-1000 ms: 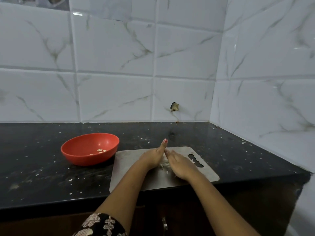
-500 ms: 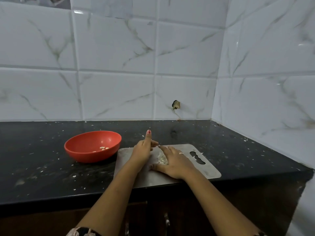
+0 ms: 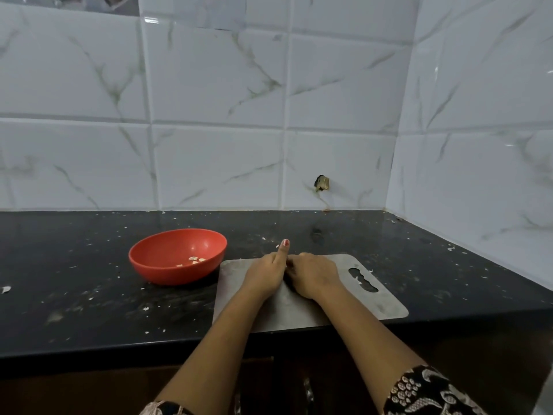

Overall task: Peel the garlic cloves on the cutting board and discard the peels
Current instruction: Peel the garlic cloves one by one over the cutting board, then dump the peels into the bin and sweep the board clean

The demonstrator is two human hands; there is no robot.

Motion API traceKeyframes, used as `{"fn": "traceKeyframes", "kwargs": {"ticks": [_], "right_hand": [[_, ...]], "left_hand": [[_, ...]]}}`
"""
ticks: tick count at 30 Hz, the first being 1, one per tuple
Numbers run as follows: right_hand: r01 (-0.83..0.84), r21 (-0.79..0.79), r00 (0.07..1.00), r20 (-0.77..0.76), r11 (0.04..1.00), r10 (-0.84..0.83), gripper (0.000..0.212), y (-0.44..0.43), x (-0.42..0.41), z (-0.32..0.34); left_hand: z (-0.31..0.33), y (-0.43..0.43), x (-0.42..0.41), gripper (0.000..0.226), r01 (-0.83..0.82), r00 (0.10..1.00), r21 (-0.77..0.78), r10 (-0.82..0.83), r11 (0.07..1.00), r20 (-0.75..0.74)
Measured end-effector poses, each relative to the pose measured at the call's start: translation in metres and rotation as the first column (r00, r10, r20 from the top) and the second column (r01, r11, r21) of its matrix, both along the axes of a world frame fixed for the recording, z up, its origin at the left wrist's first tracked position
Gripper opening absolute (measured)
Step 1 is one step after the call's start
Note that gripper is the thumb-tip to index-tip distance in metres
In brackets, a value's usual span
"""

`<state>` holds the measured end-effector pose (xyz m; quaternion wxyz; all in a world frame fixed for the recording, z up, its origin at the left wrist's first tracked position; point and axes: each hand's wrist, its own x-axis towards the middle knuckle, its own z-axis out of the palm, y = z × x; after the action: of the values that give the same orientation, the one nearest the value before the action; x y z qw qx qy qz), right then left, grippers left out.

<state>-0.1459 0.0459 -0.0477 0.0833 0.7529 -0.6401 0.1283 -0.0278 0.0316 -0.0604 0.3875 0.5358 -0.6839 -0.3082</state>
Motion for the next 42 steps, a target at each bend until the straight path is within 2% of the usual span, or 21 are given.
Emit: {"fn": "traceKeyframes", "kwargs": {"ticks": [3, 7, 9, 10, 11, 13, 15, 17, 19, 21, 23, 26, 31, 36, 42], "right_hand": [[-0.068, 0.006, 0.997, 0.029, 0.998, 0.068, 0.032, 0.001, -0.001, 0.0], [-0.097, 0.012, 0.991, 0.095, 0.995, 0.096, 0.03, 0.003, -0.002, 0.003], [-0.061, -0.023, 0.958, 0.281, 0.998, 0.065, 0.035, -0.001, -0.008, 0.006], [-0.019, -0.035, 0.898, 0.438, 0.999, 0.032, 0.04, -0.004, -0.012, 0.007], [0.031, -0.031, 0.789, 0.614, 0.999, -0.005, 0.043, -0.006, -0.017, 0.01], [0.099, 0.015, 0.453, 0.889, 0.995, -0.059, 0.042, -0.008, -0.027, 0.016], [0.092, 0.061, 0.086, 0.994, 0.994, -0.069, 0.032, -0.006, -0.034, 0.023], [0.078, 0.084, -0.234, 0.97, 0.993, -0.064, 0.026, -0.002, -0.038, 0.031], [0.069, 0.088, -0.472, 0.881, 0.994, -0.046, 0.03, 0.004, -0.04, 0.034], [0.05, 0.095, -0.633, 0.773, 0.994, -0.042, 0.033, 0.009, -0.037, 0.03], [0.009, 0.092, -0.74, 0.67, 0.996, -0.055, 0.033, 0.013, -0.028, 0.027], [-0.068, 0.07, -0.819, 0.565, 0.995, -0.096, 0.034, 0.024, -0.002, 0.029], [-0.319, -0.008, -0.818, 0.507, 0.948, -0.271, 0.04, 0.054, 0.071, 0.035], [-0.512, -0.038, -0.748, 0.511, 0.858, -0.423, 0.043, 0.101, 0.151, 0.035], [-0.71, 0.034, -0.576, 0.546, 0.703, -0.608, 0.045, 0.157, 0.269, -0.017]], "left_hand": [[0.0, 0.0, 0.001, 0.062, 0.015, 0.999, 0.033, -0.014, 0.999, -0.053], [0.003, 0.011, 0.0, 0.074, 0.017, 0.988, 0.039, -0.011, 0.999, -0.156], [0.005, 0.018, -0.001, 0.073, 0.009, 0.966, 0.048, 0.004, 0.999, -0.26], [0.006, 0.021, -0.001, 0.073, 0.0, 0.949, 0.057, 0.018, 0.998, -0.315], [0.007, 0.023, -0.001, 0.073, -0.009, 0.932, 0.064, 0.031, 0.998, -0.362], [0.008, 0.026, 0.0, 0.072, -0.015, 0.912, 0.069, 0.043, 0.997, -0.408], [0.008, 0.028, 0.0, 0.071, -0.005, 0.916, 0.065, 0.03, 0.998, -0.399], [0.008, 0.03, -0.004, 0.07, 0.0, 0.911, 0.067, 0.027, 0.998, -0.411], [0.01, 0.033, -0.01, 0.069, 0.006, 0.882, 0.074, 0.029, 0.997, -0.471], [0.013, 0.036, -0.016, 0.068, 0.014, 0.84, 0.101, 0.043, 0.995, -0.541], [0.018, 0.042, -0.021, 0.068, 0.038, 0.783, 0.136, 0.055, 0.99, -0.62], [0.025, 0.055, -0.021, 0.063, 0.041, 0.69, 0.152, 0.082, 0.988, -0.719], [0.037, 0.086, 0.006, 0.054, -0.039, 0.478, 0.096, 0.103, 0.995, -0.873], [0.034, 0.132, 0.07, 0.054, -0.31, 0.336, 0.084, 0.192, 0.947, -0.922], [-0.017, 0.207, 0.178, 0.055, -0.538, 0.204, 0.167, 0.319, 0.826, -0.925]]}}
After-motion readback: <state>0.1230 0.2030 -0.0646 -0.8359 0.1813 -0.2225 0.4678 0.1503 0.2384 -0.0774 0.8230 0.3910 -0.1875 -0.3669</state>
